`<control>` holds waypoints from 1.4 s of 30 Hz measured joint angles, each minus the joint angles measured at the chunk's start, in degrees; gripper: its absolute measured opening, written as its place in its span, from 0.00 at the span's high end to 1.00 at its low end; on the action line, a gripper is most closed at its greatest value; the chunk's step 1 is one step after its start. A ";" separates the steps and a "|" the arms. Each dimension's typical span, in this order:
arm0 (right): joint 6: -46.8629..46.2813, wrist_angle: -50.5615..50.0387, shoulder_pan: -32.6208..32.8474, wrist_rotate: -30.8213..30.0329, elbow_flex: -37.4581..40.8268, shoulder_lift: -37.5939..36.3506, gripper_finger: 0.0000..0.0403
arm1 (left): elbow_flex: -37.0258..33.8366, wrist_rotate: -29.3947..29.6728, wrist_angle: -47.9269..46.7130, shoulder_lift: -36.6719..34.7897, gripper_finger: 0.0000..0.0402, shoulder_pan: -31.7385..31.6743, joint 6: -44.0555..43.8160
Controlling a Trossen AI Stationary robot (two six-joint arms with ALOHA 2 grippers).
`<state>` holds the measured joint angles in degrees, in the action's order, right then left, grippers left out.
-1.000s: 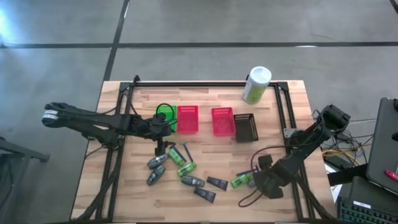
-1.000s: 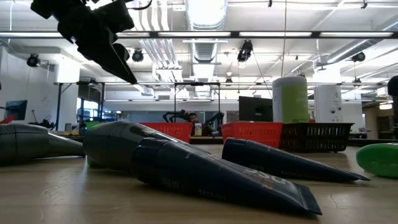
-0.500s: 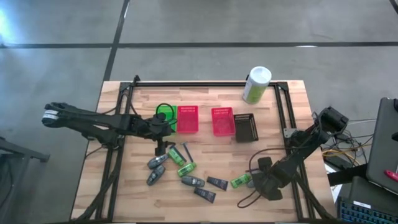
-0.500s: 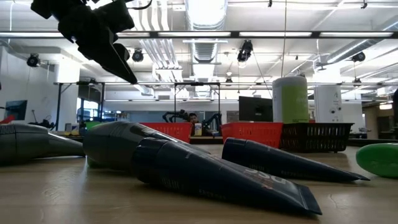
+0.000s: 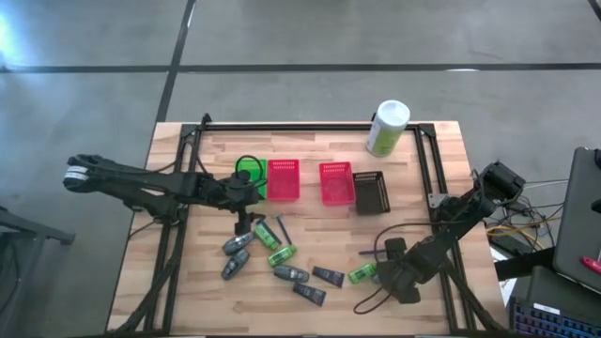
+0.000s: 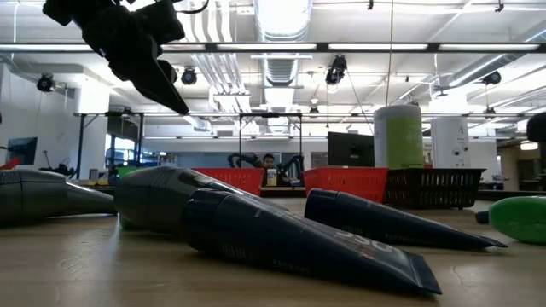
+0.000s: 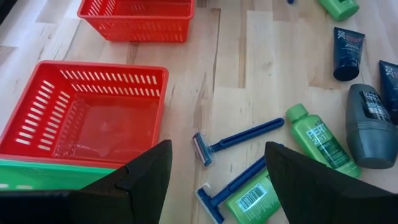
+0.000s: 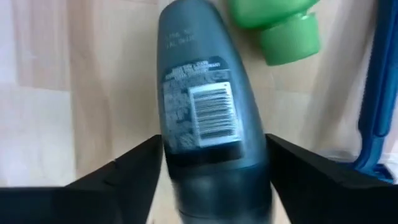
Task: Pick & Place Travel size toiletries
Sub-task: Put the gray deodorant into the green bin
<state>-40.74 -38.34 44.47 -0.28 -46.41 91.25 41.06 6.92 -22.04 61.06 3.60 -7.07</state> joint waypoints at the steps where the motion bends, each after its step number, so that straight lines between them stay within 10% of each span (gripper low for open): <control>1: -0.19 -0.06 0.02 0.23 0.01 -0.01 0.38 | 0.04 0.00 0.08 0.02 0.35 0.00 -0.20; 24: -10.67 -9.53 -8.07 2.52 -1.08 -17.11 0.47 | 4.96 0.14 17.54 -0.02 0.35 -0.15 0.07; 36: -9.73 0.46 -32.93 15.16 -1.05 -28.20 0.46 | 6.93 0.90 23.70 0.00 0.35 -0.15 -6.59; 42: -6.89 13.62 -43.15 21.18 -1.05 -24.70 0.46 | 6.64 14.77 27.05 0.33 0.35 -0.17 3.14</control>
<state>-47.62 -24.72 1.32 20.90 -47.46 66.55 47.70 21.69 5.00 61.39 3.43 -3.93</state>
